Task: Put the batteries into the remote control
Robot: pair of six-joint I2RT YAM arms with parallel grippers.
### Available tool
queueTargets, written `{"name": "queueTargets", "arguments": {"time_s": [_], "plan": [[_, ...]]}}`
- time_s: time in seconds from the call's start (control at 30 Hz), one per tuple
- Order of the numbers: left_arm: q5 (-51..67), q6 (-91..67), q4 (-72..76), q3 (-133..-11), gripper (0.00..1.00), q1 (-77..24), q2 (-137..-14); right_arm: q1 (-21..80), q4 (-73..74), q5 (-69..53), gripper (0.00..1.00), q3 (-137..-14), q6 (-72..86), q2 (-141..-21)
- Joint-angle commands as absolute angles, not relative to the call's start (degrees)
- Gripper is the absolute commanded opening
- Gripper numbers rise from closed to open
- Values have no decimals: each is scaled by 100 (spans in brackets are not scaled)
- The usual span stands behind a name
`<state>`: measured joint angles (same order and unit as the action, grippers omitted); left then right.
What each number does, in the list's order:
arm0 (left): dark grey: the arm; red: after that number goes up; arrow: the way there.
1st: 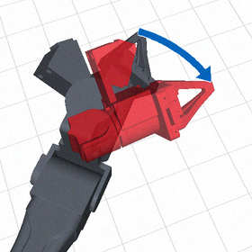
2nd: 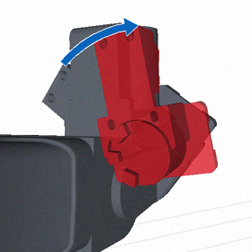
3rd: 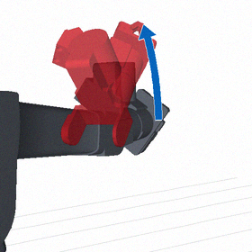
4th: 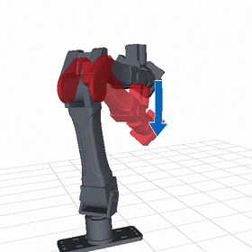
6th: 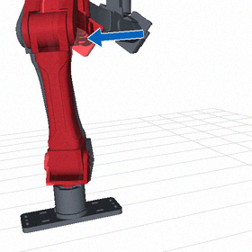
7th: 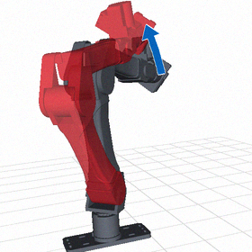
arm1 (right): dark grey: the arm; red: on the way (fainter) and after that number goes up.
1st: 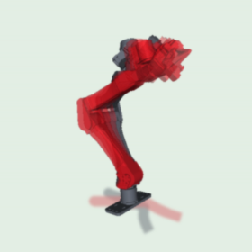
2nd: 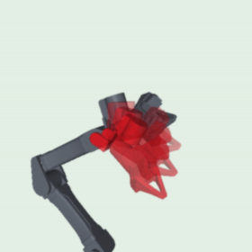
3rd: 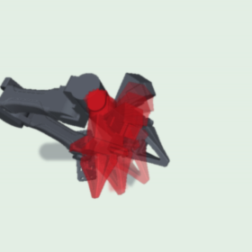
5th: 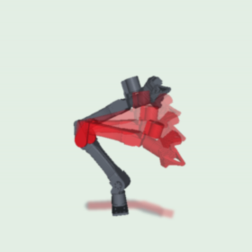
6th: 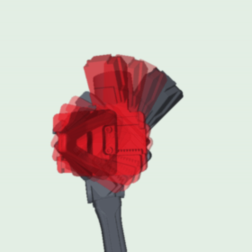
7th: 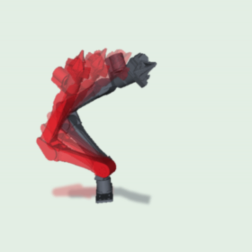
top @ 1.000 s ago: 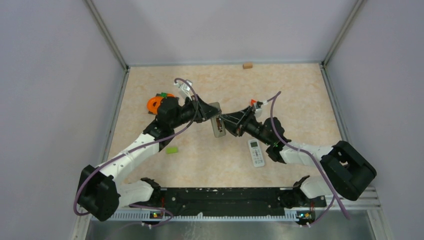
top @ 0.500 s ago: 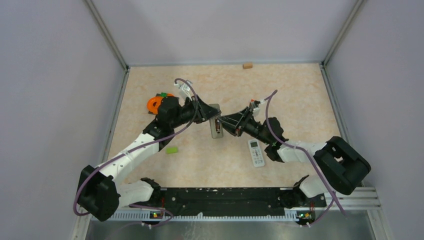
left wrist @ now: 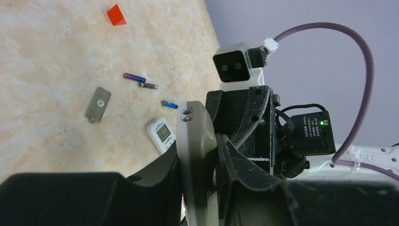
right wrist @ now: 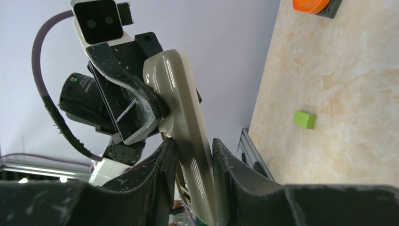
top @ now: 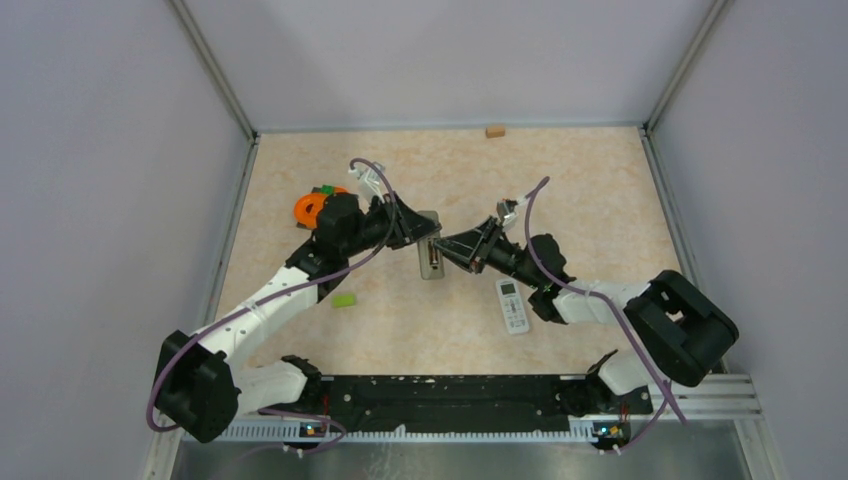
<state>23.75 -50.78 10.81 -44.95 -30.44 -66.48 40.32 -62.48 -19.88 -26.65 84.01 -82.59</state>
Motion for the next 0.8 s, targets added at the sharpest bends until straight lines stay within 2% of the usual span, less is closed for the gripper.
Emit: {"name": "queueTargets", "arguments": {"time_s": [0.0,0.07,0.2,0.27,0.33,0.47,0.57,0.77], "plan": [[2218,-4879,1392,-4785,0,-3054,-6401,4096,-5569,-2404,30,-2952,7327,-8044],[2198,-4780,1304,-4776,0,-3045,-6375,4088,-5102,-2392,39,-3113,6978,-7864],[2228,-4488,1222,-4712,0,-3002,-6332,4021,-4494,-2244,70,-3236,6573,-7419],[2296,-4386,1228,-4685,0,-2961,-6312,3979,-4380,-2215,78,-3243,6328,-7179],[2484,-4333,1281,-4683,0,-2916,-6315,3957,-4365,-2402,81,-3271,6053,-7062],[3177,-4209,1381,-4797,0,-2863,-6415,3955,-4145,-2906,81,-3488,5365,-7076],[3708,-4149,1461,-4882,0,-2861,-6495,3955,-3736,-2906,77,-3669,4918,-7138],[4069,-4098,1551,-4939,0,-2865,-6535,3960,-3328,-2659,55,-3907,4553,-7252]]}}
